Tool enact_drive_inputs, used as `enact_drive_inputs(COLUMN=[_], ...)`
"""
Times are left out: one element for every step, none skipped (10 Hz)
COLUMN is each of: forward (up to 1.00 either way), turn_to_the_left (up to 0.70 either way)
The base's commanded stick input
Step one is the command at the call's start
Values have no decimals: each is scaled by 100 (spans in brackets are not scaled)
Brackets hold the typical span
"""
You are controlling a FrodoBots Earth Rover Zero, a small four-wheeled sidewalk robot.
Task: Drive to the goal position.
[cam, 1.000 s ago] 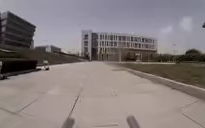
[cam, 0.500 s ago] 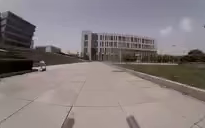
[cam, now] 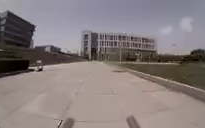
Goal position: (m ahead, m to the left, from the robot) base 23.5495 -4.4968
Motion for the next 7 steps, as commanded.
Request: enact_drive_inputs(forward=[70, 70, 70, 70, 70, 70, 70], turn_to_the_left=[0, 0, 0, 0, 0, 0, 0])
